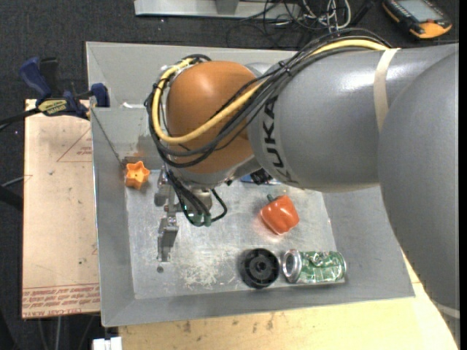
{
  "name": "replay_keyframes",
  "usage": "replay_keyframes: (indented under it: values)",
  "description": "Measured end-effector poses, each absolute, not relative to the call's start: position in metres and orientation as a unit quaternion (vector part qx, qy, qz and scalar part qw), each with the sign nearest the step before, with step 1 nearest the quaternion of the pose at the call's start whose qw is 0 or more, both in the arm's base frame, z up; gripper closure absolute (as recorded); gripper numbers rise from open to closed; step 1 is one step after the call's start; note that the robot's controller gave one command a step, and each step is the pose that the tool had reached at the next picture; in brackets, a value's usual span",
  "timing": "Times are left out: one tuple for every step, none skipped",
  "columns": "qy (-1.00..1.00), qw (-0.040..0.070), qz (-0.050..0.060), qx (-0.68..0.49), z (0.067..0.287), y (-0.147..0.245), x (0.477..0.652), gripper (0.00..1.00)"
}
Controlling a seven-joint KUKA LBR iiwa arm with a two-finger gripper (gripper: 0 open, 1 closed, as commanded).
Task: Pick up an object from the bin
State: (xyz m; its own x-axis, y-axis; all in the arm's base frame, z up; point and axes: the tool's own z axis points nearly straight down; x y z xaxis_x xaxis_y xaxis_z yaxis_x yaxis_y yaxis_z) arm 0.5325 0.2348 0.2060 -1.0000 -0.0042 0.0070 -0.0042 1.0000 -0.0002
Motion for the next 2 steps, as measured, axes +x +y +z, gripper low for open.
replay_keyframes:
  values:
    - [-1.0, 0.0, -0.001, 0.0, 0.21, 0.2334, 0.5347, 1.0]
    - [-1.0, 0.0, -0.001, 0.0, 0.2099, 0.2334, 0.5347, 0.0]
